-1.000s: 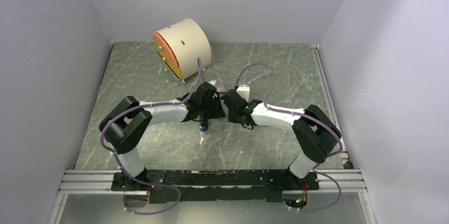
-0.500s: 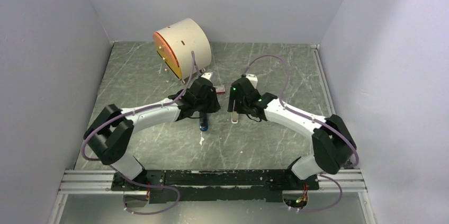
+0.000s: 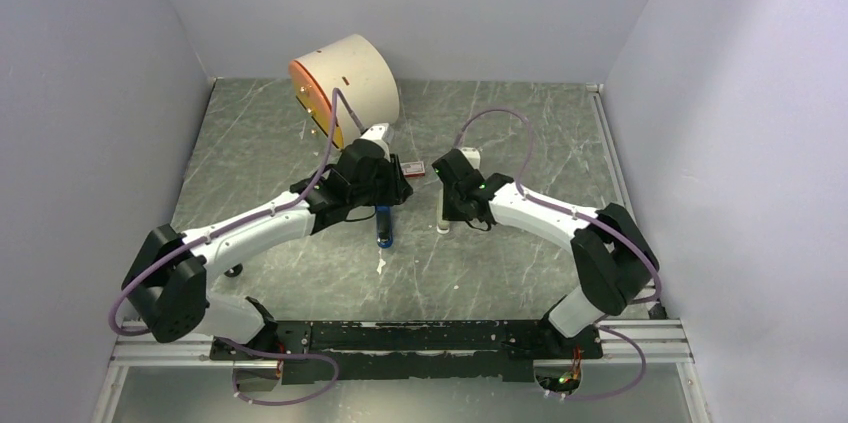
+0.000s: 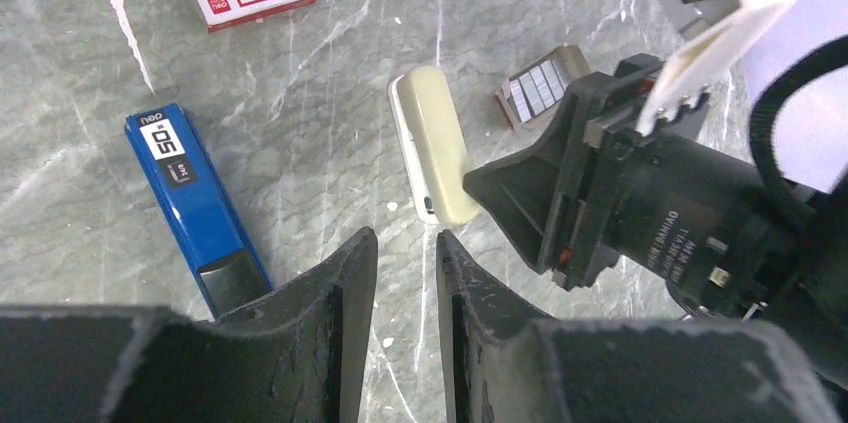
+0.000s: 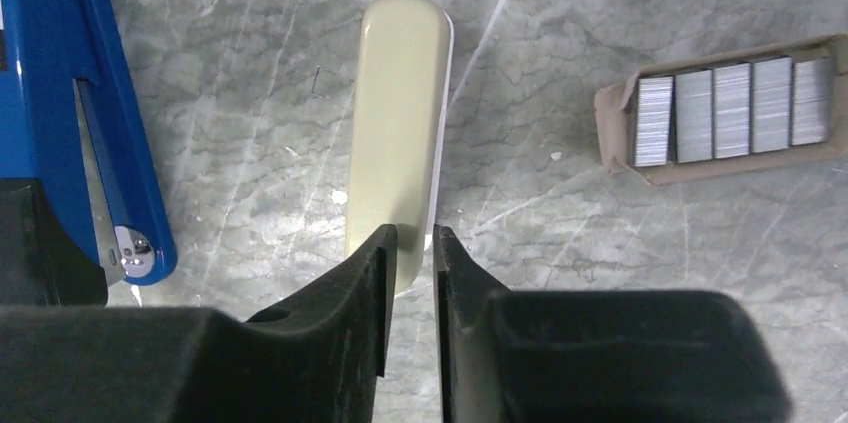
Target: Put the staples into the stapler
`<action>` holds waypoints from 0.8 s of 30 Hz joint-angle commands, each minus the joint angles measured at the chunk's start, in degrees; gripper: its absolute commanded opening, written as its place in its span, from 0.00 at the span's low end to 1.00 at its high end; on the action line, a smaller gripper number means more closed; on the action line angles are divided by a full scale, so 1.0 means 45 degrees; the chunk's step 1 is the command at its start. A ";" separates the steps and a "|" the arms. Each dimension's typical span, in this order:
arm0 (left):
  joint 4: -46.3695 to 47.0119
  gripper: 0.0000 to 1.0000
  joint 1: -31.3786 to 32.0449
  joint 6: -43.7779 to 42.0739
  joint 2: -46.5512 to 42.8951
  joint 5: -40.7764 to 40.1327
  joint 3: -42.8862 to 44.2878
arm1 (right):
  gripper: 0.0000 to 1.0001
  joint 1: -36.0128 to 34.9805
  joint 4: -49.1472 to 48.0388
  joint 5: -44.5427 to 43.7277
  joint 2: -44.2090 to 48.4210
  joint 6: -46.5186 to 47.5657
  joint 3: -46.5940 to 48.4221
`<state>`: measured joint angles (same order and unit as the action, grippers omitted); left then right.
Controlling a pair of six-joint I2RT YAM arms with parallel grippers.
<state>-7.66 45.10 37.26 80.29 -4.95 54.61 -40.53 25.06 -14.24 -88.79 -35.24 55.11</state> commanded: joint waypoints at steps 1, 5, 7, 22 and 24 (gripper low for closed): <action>-0.0399 0.34 0.0016 -0.0159 -0.0372 -0.0264 -0.0221 | 0.20 0.0050 0.0309 0.0452 -0.0713 0.0330 0.0014; -0.0500 0.33 0.0016 -0.0226 -0.0391 -0.0218 -0.0193 | 0.17 0.0043 0.0395 0.0572 -0.1391 0.0408 -0.0235; -0.0531 0.33 0.0016 -0.0285 -0.0385 -0.0208 -0.0182 | 0.15 0.0059 0.0482 0.0527 -0.1653 0.0355 -0.0338; -0.0661 0.33 0.0016 -0.0486 -0.0809 -0.0442 -0.0380 | 0.08 0.0065 -0.0085 0.0539 -0.1385 0.0013 -0.0710; -0.0695 0.33 0.0016 -0.0550 -0.0957 -0.0570 -0.0342 | 0.10 0.0078 0.0090 0.0362 -0.0798 0.0222 -0.0254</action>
<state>-10.15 45.10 36.29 78.52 -5.41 53.06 -39.24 17.37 -16.25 -92.71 -34.28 55.18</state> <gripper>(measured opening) 0.330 0.084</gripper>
